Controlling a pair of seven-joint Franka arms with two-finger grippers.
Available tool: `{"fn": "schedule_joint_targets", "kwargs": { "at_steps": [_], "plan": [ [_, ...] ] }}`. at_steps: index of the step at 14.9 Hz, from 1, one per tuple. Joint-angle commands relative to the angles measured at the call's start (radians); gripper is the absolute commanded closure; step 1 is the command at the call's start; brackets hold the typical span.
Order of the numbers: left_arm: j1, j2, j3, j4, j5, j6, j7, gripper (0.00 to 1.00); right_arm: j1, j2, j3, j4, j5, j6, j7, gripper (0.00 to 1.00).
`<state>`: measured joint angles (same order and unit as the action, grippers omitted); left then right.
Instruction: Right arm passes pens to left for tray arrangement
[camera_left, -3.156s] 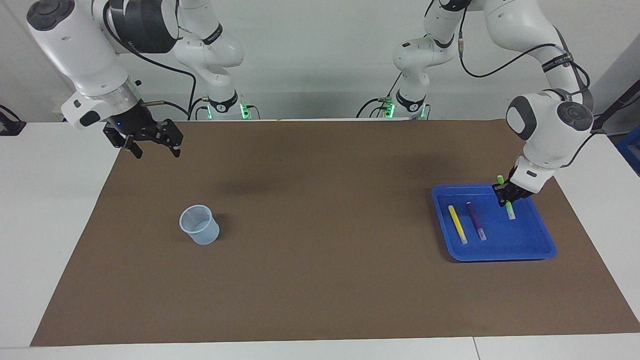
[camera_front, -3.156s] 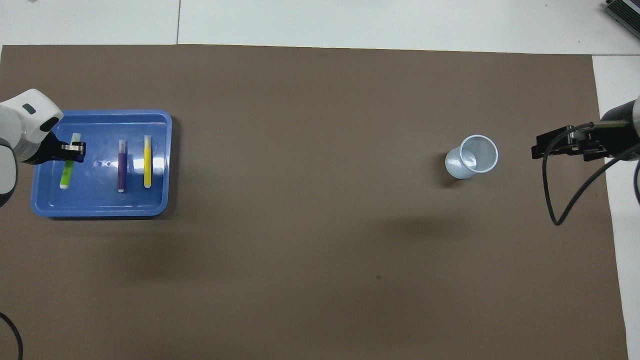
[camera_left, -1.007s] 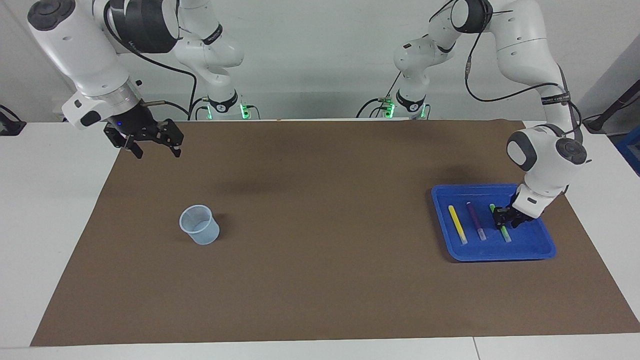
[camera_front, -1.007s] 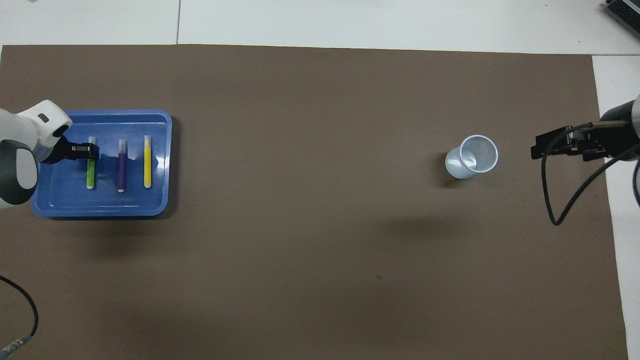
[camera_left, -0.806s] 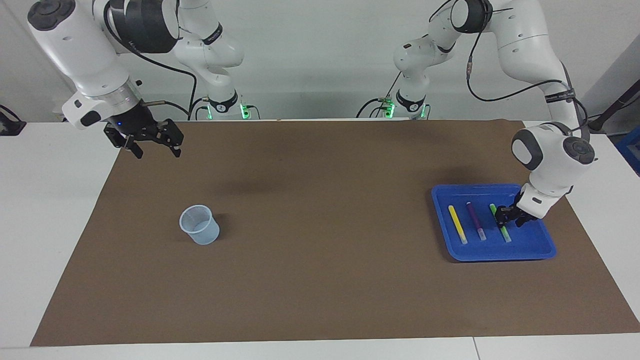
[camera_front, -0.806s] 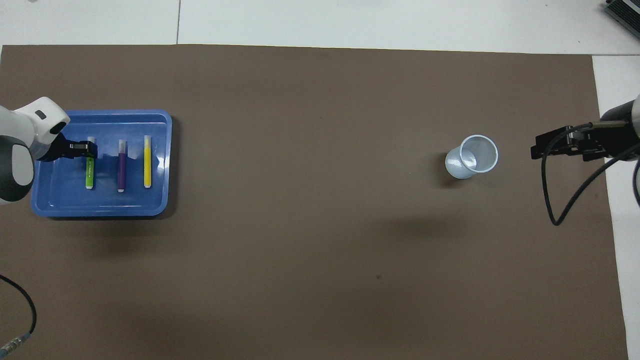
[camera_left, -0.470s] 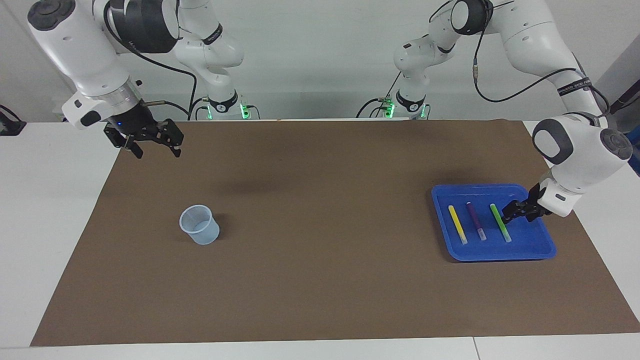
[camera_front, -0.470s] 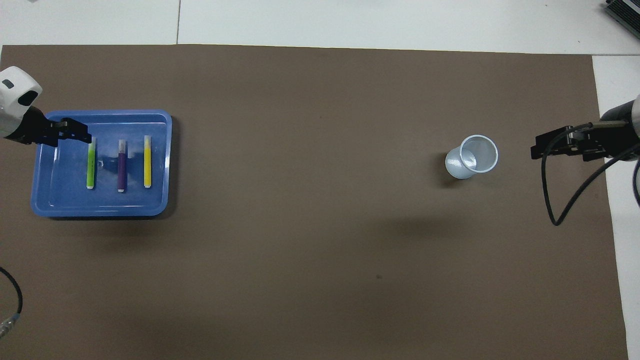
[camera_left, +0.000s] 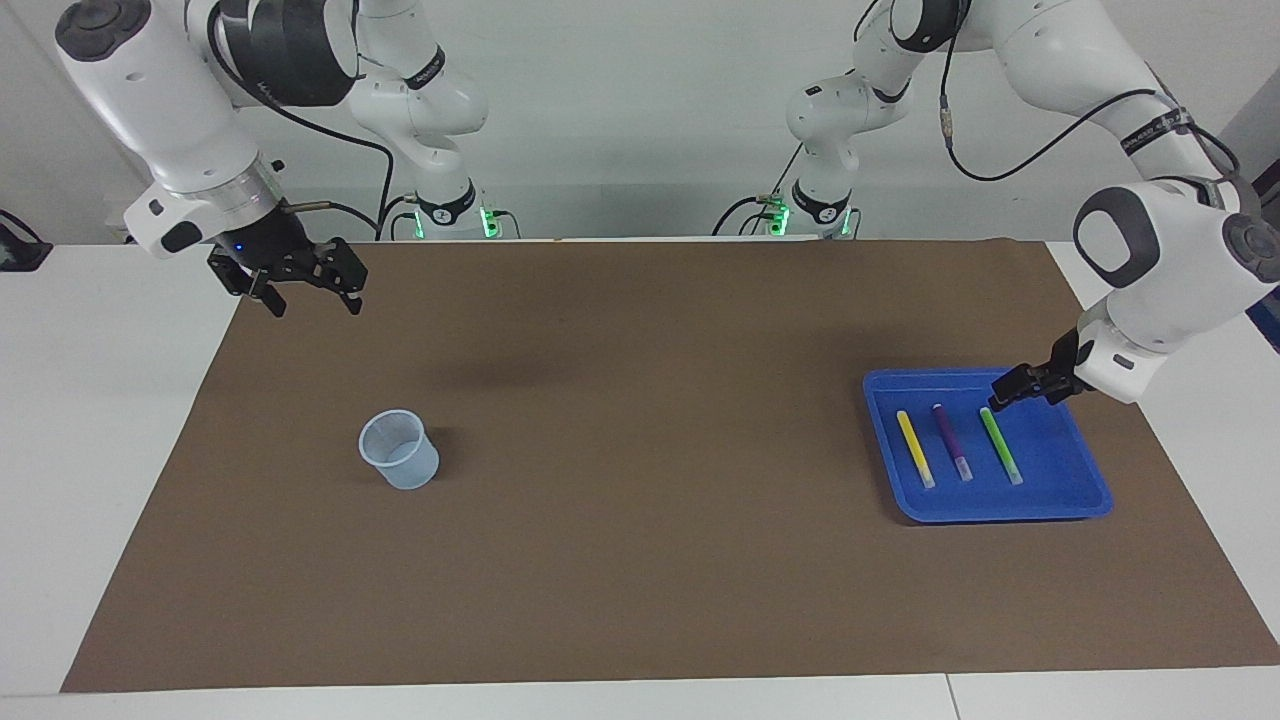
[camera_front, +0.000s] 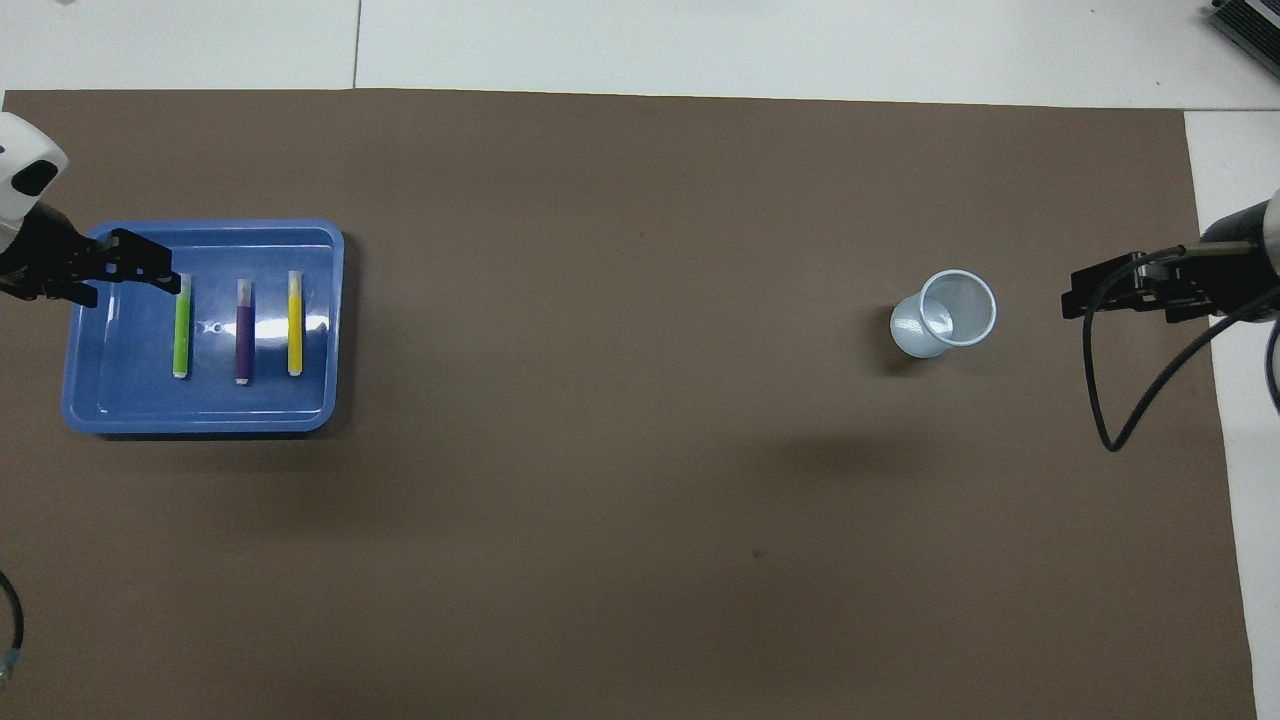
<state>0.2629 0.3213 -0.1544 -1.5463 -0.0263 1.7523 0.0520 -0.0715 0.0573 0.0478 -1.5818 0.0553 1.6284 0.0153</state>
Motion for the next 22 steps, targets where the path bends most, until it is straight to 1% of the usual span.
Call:
{"fn": "schedule_joint_targets", "kwargs": {
  "at_steps": [1,6,12,21,22],
  "plan": [
    [-0.008,-0.093,0.012,-0.011,-0.01,-0.112,-0.012,0.0,-0.002,-0.025,0.006,-0.021,-0.019,-0.01,-0.008,0.0],
    [-0.01,-0.146,0.012,-0.017,-0.01,-0.183,-0.02,0.0,-0.002,-0.025,0.006,-0.021,-0.019,-0.012,-0.008,0.0],
    [-0.007,-0.191,0.012,-0.021,-0.01,-0.181,-0.032,0.0,-0.004,-0.028,0.006,-0.023,-0.019,-0.008,-0.008,0.0],
    [-0.01,-0.199,0.004,-0.002,0.04,-0.212,-0.034,0.0,-0.004,-0.028,0.006,-0.023,-0.019,-0.01,-0.008,0.0],
    [-0.013,-0.218,-0.004,0.006,0.04,-0.241,-0.032,0.0,-0.004,-0.028,0.006,-0.023,-0.019,-0.009,-0.008,0.0]
  ]
}}
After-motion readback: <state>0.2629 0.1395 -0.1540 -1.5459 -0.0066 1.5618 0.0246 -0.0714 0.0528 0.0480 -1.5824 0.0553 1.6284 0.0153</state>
